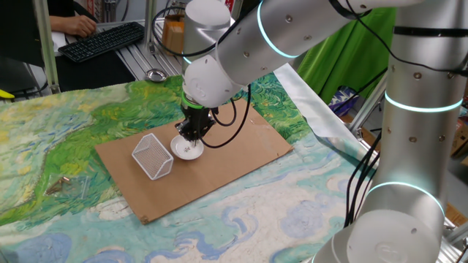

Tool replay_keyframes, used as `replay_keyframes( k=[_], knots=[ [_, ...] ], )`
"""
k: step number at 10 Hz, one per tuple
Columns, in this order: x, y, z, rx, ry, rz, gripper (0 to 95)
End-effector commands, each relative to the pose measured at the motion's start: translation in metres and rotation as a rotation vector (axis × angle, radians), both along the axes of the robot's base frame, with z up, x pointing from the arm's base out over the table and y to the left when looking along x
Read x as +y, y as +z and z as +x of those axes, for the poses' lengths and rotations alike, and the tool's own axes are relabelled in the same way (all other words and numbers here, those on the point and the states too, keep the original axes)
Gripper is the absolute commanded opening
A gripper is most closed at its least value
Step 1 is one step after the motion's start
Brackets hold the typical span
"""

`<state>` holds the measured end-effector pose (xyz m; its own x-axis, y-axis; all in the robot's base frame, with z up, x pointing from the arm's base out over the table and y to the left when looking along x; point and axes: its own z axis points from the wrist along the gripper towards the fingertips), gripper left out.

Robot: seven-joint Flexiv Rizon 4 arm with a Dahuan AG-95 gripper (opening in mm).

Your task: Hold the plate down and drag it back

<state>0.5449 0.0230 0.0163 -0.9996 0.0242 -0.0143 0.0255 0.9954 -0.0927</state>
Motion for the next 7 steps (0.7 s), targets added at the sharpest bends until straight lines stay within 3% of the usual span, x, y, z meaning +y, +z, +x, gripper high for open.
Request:
replay_keyframes(
  k=[1, 7],
  knots=[
    [-0.0003, 0.0006, 0.0001, 0.000, 0.001, -0.010, 0.0],
    [-0.0035, 0.0017, 0.0028, 0.002, 0.000, -0.016, 0.0]
  ],
)
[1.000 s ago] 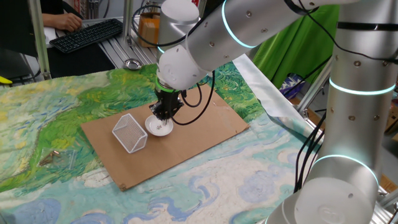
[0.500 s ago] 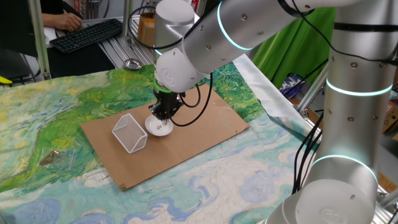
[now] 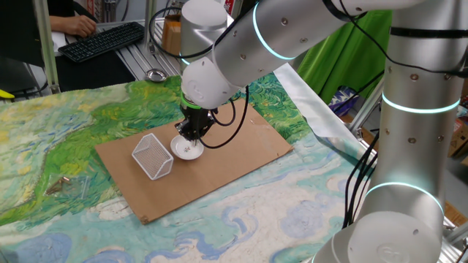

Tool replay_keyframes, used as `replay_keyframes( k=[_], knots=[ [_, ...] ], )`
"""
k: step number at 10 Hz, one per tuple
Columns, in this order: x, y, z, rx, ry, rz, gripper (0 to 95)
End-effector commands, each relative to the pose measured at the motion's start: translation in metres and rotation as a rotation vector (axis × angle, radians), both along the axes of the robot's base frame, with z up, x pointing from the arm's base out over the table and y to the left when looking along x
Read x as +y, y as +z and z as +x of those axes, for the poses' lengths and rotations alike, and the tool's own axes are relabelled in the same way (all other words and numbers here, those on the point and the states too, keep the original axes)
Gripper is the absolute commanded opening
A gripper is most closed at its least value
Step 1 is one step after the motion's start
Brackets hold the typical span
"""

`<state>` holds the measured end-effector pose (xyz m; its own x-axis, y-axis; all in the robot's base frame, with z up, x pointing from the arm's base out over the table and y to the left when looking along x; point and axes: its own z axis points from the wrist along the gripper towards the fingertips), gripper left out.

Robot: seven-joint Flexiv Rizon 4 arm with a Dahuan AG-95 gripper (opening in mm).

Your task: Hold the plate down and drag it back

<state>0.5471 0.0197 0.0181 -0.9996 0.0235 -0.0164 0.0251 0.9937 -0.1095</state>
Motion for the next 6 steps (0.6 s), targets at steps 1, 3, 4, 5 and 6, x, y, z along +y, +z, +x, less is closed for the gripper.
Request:
replay_keyframes(
  k=[1, 3, 4, 5, 6],
  knots=[
    [-0.0013, 0.0004, 0.0017, 0.004, 0.000, 0.003, 0.0],
    [-0.0015, 0.0007, 0.0021, 0.002, -0.006, 0.004, 0.0],
    [-0.0015, 0.0008, 0.0021, 0.003, -0.012, 0.007, 0.0],
    [-0.0012, 0.0008, 0.0019, 0.006, -0.021, 0.021, 0.0],
    [-0.0001, 0.0008, 0.0012, 0.012, -0.028, 0.039, 0.0]
  ],
)
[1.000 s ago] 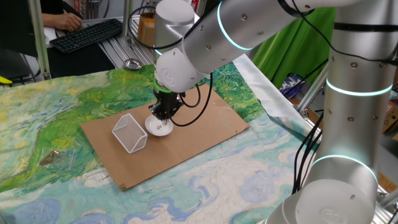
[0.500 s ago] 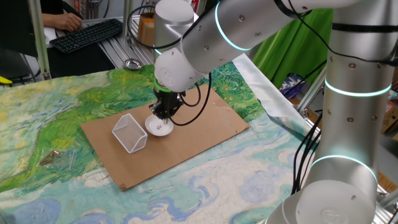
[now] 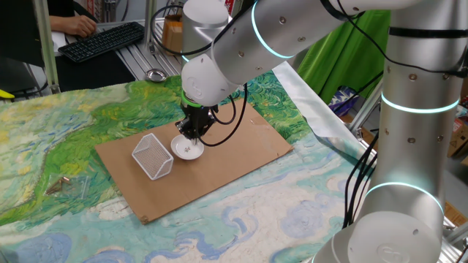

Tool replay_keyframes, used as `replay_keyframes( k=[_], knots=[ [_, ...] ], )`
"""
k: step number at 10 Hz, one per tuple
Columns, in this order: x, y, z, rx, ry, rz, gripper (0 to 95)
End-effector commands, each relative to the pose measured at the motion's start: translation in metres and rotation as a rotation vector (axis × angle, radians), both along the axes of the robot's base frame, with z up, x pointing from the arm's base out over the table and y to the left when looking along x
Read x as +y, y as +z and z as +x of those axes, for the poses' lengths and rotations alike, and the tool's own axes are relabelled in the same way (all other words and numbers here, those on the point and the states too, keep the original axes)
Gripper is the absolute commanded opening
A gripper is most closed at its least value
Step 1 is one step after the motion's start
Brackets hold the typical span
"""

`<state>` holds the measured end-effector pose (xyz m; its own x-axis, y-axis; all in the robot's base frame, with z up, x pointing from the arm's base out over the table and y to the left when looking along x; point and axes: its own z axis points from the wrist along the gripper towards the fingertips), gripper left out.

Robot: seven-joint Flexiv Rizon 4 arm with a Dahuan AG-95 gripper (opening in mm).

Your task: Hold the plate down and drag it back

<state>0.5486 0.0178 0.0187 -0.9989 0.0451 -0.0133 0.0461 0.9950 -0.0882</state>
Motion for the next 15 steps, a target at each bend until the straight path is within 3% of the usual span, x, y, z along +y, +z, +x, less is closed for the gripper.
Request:
replay_keyframes(
  k=[1, 10, 12, 15],
  knots=[
    [0.0039, -0.0005, -0.0028, 0.016, -0.013, 0.026, 0.0],
    [0.0066, -0.0012, -0.0058, 0.019, -0.008, 0.029, 0.0],
    [0.0066, -0.0012, -0.0058, 0.036, -0.042, 0.028, 0.0],
    [0.0066, -0.0012, -0.0058, 0.039, -0.094, 0.035, 0.0]
  ],
)
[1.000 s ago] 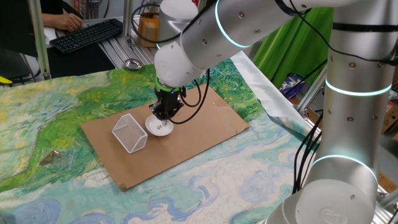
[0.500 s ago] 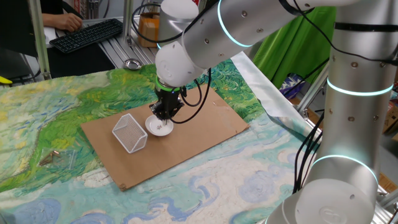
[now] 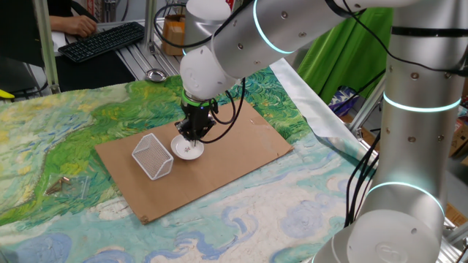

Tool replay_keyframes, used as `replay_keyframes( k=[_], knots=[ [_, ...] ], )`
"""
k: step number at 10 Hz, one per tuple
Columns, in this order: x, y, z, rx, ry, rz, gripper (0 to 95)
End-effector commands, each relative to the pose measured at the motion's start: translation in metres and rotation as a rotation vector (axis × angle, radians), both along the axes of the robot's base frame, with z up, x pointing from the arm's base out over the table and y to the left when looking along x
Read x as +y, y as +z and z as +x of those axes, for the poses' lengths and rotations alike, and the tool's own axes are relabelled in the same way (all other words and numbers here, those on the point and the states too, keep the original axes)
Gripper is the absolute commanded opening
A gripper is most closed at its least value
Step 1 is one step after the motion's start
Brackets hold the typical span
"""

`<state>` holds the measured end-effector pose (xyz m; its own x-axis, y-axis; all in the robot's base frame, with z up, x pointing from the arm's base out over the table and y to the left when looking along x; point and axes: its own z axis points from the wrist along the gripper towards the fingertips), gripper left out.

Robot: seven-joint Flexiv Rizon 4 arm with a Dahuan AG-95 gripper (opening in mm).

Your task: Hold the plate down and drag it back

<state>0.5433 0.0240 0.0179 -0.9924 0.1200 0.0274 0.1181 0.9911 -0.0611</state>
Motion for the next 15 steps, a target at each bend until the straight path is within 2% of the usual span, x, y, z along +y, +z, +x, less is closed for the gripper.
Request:
replay_keyframes(
  k=[1, 3, 5, 10, 13, 15],
  knots=[
    [0.000, 0.000, 0.000, 0.000, -0.028, 0.005, 0.0],
    [0.000, 0.000, -0.001, 0.014, -0.003, -0.006, 0.0],
    [-0.001, -0.001, -0.002, 0.017, 0.011, -0.018, 0.0],
    [-0.019, 0.000, 0.002, 0.018, 0.038, -0.042, 0.0],
    [-0.027, 0.003, 0.000, 0.018, 0.041, -0.047, 0.0],
    [-0.028, 0.003, 0.000, 0.021, 0.023, -0.043, 0.0]
  ],
)
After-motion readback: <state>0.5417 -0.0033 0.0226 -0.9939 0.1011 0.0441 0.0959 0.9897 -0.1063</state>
